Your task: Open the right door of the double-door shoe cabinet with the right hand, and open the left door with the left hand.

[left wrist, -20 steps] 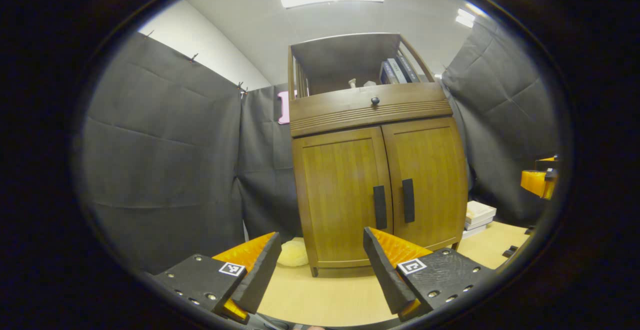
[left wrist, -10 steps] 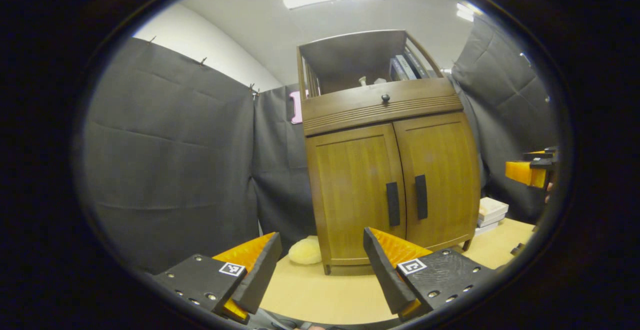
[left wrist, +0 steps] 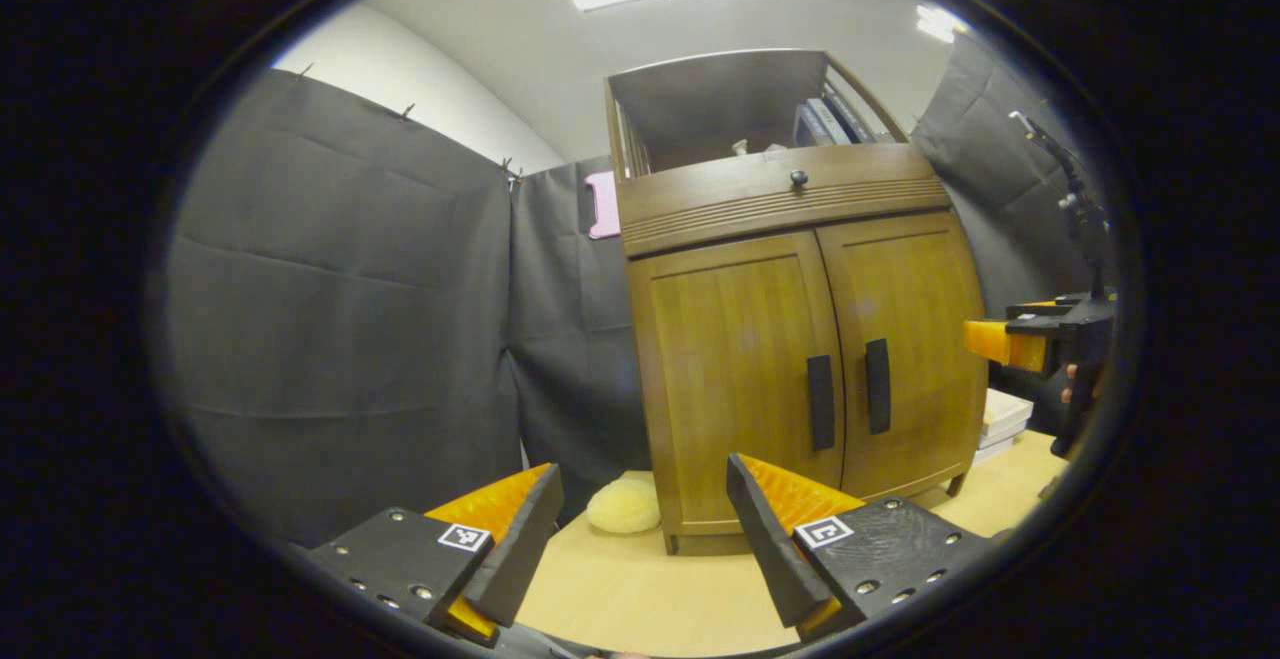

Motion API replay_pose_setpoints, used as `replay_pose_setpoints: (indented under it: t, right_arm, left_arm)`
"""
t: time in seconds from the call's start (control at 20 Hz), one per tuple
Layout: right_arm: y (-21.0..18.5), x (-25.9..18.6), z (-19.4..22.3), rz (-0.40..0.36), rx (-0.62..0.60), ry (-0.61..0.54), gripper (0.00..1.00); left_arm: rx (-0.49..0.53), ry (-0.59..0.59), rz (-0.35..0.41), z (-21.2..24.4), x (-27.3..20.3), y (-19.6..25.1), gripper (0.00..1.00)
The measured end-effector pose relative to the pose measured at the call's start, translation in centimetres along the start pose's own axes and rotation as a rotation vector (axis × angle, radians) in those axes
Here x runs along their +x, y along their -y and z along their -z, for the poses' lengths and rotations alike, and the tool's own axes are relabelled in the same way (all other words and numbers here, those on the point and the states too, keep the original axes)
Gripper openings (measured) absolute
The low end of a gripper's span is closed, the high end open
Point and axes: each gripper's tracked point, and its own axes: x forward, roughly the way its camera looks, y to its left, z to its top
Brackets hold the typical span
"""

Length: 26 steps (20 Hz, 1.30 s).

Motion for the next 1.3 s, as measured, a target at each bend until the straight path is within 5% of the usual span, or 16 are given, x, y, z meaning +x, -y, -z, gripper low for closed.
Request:
replay_pose_setpoints:
  t: [0.9,1.0,1.2,1.3]
  right_arm:
    - [-5.0,13.0,5.4,-0.006,0.026,-0.102,0.96]
    - [-5.3,13.8,6.1,-0.004,0.039,-0.124,0.78]
    - [-5.4,15.3,6.8,0.01,0.051,-0.154,0.77]
    - [-5.8,15.9,7.0,0.003,0.061,-0.167,0.43]
  left_arm:
    - [0.002,-0.042,-0.04,4.0,7.1,-4.5,0.96]
    - [0.003,-0.046,-0.037,4.2,7.8,-4.5,0.96]
    - [-0.001,-0.052,-0.038,4.9,8.5,-4.6,0.96]
    - [-0.007,-0.054,-0.042,5.2,8.7,-4.9,0.96]
